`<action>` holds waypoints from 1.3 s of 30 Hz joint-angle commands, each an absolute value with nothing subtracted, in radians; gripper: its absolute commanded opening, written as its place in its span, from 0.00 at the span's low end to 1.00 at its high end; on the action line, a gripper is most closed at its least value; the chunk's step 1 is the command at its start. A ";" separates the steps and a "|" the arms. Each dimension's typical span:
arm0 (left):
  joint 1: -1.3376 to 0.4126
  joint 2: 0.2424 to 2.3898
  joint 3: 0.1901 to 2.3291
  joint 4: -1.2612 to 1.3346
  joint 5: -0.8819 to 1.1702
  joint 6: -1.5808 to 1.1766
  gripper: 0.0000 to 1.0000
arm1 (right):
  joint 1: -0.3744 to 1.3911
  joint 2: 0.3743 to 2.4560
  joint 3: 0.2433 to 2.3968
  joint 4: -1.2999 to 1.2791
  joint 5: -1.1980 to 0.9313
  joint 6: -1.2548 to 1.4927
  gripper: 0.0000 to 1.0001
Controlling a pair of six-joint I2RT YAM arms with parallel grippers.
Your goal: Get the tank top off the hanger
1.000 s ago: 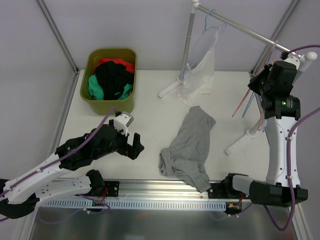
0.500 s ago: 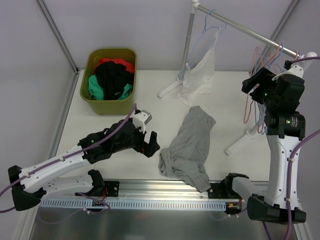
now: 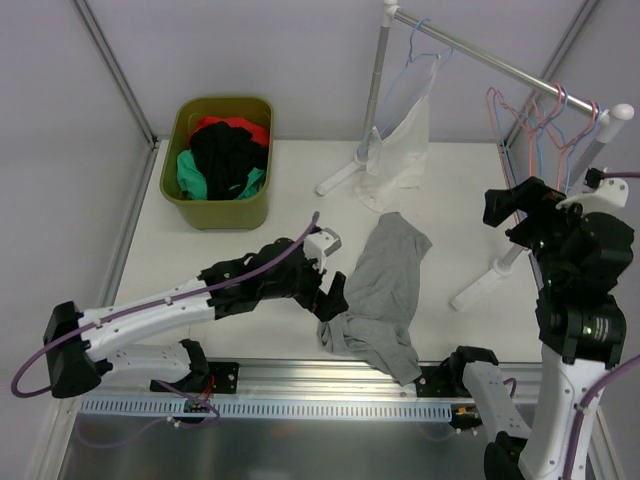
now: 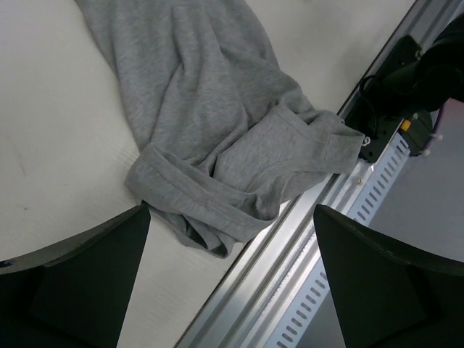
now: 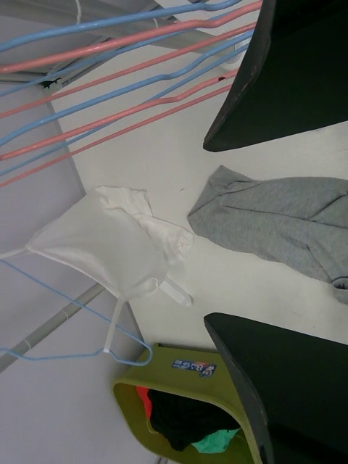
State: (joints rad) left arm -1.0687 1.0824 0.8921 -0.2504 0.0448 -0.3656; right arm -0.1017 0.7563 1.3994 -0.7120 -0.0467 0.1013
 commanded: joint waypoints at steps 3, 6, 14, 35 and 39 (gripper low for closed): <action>-1.186 1.291 0.954 -0.186 0.008 -0.269 0.99 | -0.109 0.539 1.352 -0.747 -0.207 0.057 1.00; -1.215 1.435 1.011 -0.183 0.008 -0.267 0.99 | -0.109 0.483 1.350 -0.785 -0.303 0.043 1.00; -1.250 1.759 1.182 -0.120 -0.002 -0.204 0.99 | -0.095 0.390 1.387 -0.856 -0.430 0.015 0.99; -1.220 1.970 1.284 0.160 -0.362 0.183 0.98 | -0.063 0.368 1.358 -0.838 -0.454 0.015 1.00; -1.122 2.006 1.328 0.138 -0.168 0.135 0.99 | -0.063 0.371 1.353 -0.827 -0.477 0.021 0.99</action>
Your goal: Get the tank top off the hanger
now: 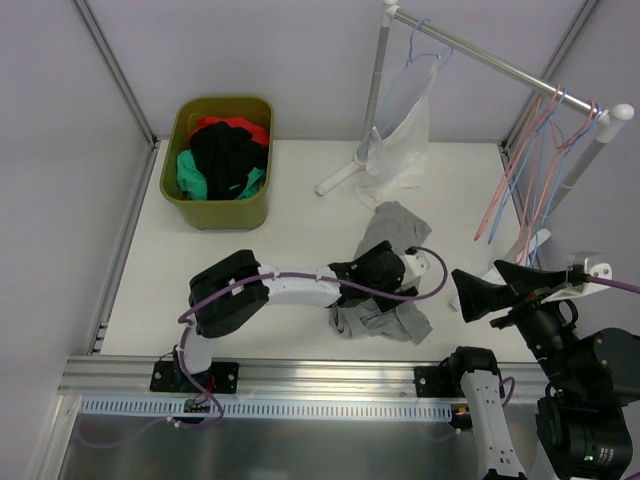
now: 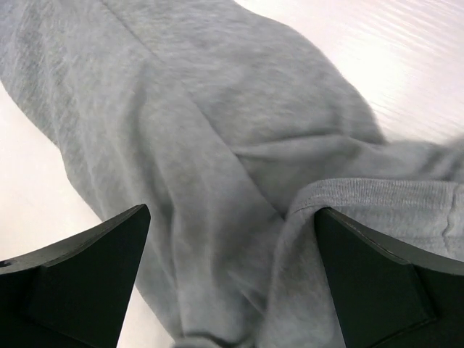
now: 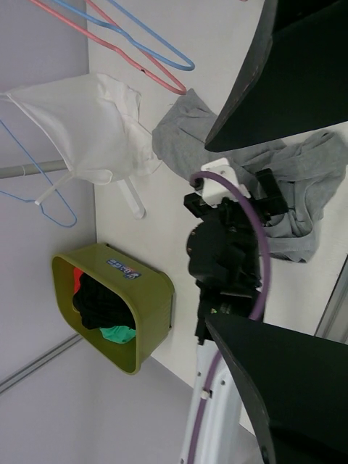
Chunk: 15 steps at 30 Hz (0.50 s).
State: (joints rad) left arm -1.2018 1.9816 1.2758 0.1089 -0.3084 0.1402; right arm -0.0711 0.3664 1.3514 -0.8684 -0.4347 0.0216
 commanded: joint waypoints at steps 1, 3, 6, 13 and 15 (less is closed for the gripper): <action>-1.100 2.028 1.347 0.124 -0.116 0.123 0.99 | -0.063 0.371 1.351 -0.825 -0.479 0.023 1.00; -1.071 2.054 1.370 0.111 -0.003 0.106 0.99 | -0.063 0.371 1.342 -0.819 -0.488 0.026 0.99; -1.057 2.115 1.449 0.058 0.081 0.115 0.99 | -0.063 0.368 1.324 -0.802 -0.505 0.034 0.99; -1.069 2.175 1.442 0.008 0.127 0.058 0.96 | -0.058 0.357 1.312 -0.796 -0.505 0.031 0.99; -1.086 2.174 1.419 0.008 0.120 0.032 0.83 | -0.058 0.351 1.310 -0.795 -0.505 0.031 0.99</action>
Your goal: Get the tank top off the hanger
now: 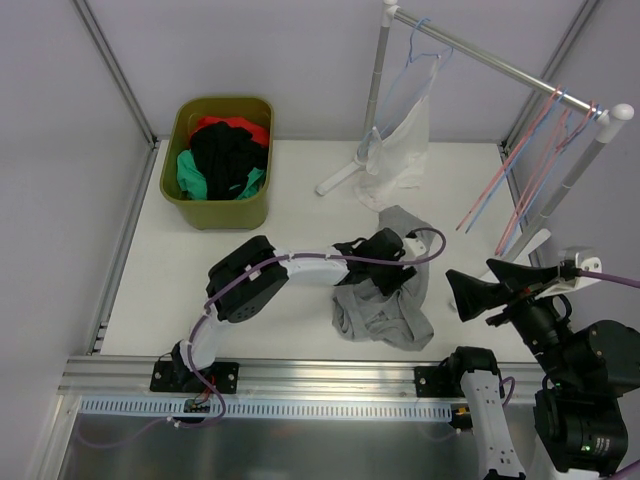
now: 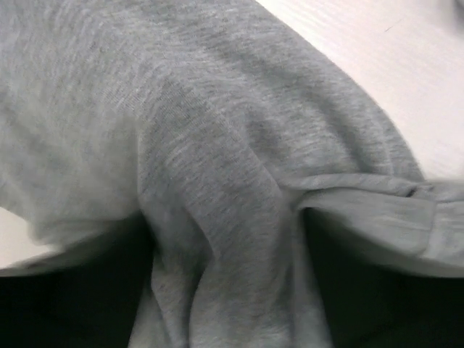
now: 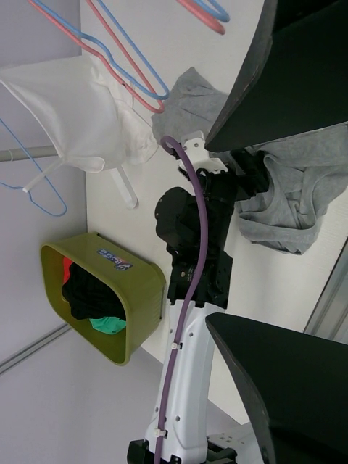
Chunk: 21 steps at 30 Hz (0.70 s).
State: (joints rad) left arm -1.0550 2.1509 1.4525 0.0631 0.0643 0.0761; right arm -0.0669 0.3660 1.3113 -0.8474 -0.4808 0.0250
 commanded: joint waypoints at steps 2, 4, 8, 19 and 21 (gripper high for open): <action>-1.106 2.164 1.381 0.008 0.100 0.005 0.24 | -0.058 0.350 1.305 -0.793 -0.505 0.031 1.00; -1.118 2.129 1.332 0.009 0.051 -0.033 0.00 | -0.057 0.344 1.305 -0.793 -0.505 0.029 0.99; -1.127 1.978 1.237 0.002 -0.035 -0.121 0.00 | -0.058 0.333 1.302 -0.792 -0.494 0.025 0.99; -0.999 1.441 1.451 -0.468 -0.268 -0.262 0.00 | -0.058 0.318 1.269 -0.756 -0.486 0.055 0.99; -0.956 1.384 1.515 -0.521 -0.271 -0.279 0.00 | -0.058 0.318 1.266 -0.752 -0.479 0.057 1.00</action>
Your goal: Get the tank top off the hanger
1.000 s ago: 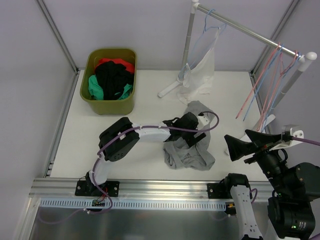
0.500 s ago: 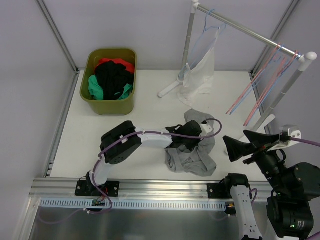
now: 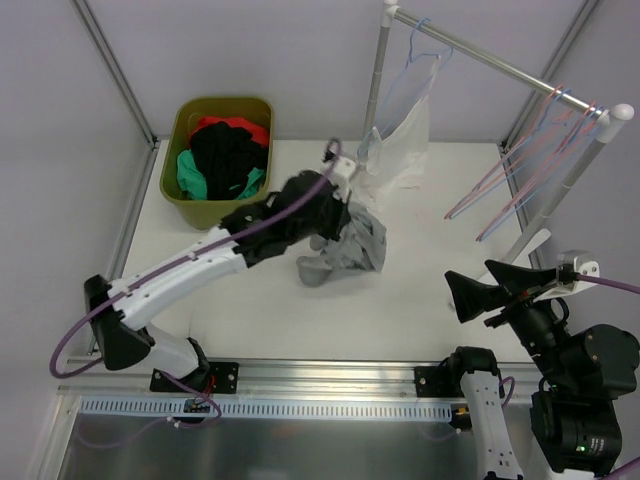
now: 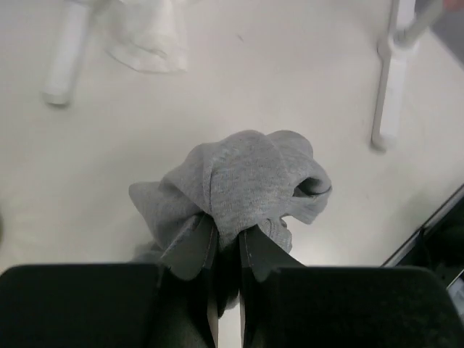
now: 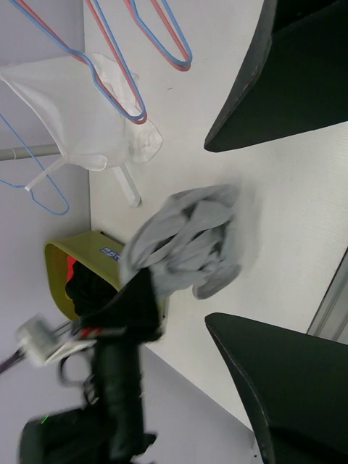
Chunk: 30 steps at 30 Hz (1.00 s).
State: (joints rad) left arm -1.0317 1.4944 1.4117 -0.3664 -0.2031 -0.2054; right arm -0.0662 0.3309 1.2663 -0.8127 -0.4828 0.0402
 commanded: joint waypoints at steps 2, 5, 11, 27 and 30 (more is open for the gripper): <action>-0.895 1.359 1.577 -0.554 -0.279 -0.269 0.00 | -0.058 0.316 1.264 -0.750 -0.480 0.058 0.99; -0.791 1.351 1.741 -0.621 -0.292 -0.226 0.00 | -0.057 0.321 1.267 -0.750 -0.485 0.060 0.99; -0.491 1.590 2.257 -0.762 -0.186 -0.147 0.00 | -0.058 0.321 1.278 -0.752 -0.499 0.055 0.99; -0.057 2.013 2.367 -0.638 -0.049 -0.210 0.12 | -0.058 0.337 1.269 -0.750 -0.561 0.067 0.99; -0.055 1.915 2.291 -0.638 -0.043 -0.224 0.82 | -0.058 0.347 1.272 -0.746 -0.563 0.078 0.99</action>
State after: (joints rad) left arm -0.0711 2.0754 2.3142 -0.6922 -0.0662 -0.2028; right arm -0.0654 0.3256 1.2621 -0.7971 -0.5343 0.0540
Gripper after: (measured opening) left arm 0.725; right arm 0.993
